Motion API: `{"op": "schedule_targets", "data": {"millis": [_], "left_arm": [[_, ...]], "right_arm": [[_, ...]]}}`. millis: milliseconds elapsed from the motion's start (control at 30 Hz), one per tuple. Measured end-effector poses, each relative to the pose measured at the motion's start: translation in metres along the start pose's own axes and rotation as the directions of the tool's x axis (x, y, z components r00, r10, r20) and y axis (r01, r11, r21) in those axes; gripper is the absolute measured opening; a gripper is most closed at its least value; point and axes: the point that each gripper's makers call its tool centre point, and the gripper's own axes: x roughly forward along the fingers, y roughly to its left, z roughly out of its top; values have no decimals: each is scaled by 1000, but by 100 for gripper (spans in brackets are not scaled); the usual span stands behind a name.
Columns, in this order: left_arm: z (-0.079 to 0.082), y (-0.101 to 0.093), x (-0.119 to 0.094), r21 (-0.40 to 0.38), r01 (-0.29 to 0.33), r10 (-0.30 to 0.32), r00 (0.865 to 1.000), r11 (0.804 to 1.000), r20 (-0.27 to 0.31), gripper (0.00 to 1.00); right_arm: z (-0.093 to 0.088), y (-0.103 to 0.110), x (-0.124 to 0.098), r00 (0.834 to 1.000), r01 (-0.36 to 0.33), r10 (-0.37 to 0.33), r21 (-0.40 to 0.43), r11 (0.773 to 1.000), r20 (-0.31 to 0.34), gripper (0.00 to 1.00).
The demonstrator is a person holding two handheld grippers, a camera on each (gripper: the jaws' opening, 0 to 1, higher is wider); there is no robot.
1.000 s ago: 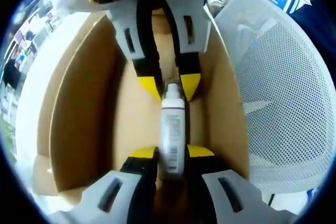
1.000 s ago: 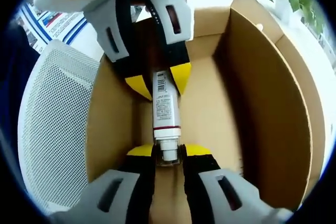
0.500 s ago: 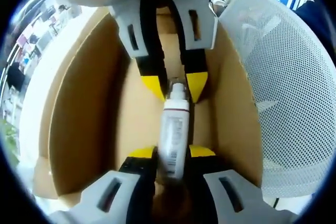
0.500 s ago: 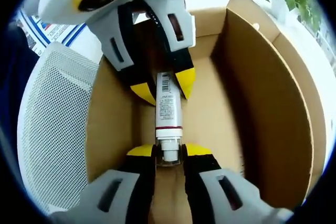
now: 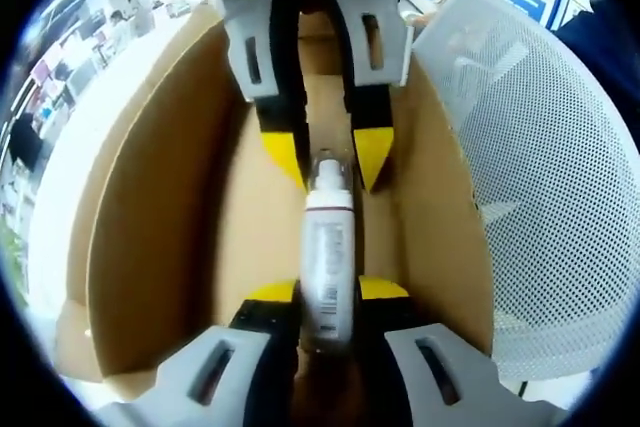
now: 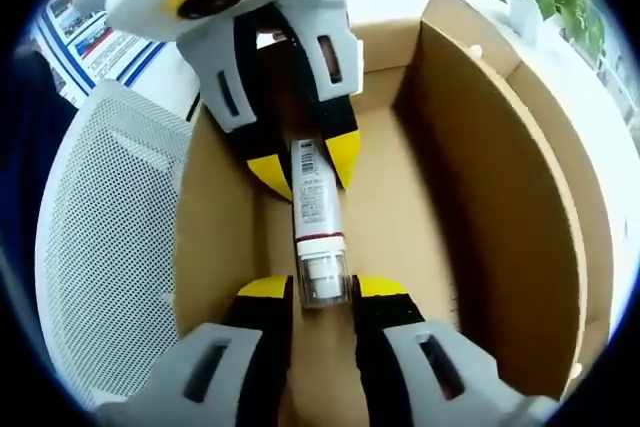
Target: Operate the shoe box by opening the lid, removing the specified soft item, and placing it in the target area until the item is outside and the box remains undamaged.
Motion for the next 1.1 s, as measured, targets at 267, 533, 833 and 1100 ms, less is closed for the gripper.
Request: {"op": "schedule_targets", "data": {"millis": [267, 533, 833, 1100], "left_arm": [[15, 4, -18, -30, 21, -18, 995, 999, 97, 18], [45, -2, -58, -75, 79, -60, 971, 994, 230, 18], [83, -8, -97, -104, 131, -79, 913, 986, 400, 18], [107, -15, -126, -125, 189, -98, 848, 974, 521, 18]], "right_arm": [[1, 1, -30, 997, -4, 0, 48, 999, 72, 23], [31, 14, -80, 963, -54, 30, 85, 995, 267, 22], [56, 27, -120, 922, -51, 14, 87, 995, 387, 21], [79, 42, -155, 896, -47, 13, 65, 997, 444, 22]]}}
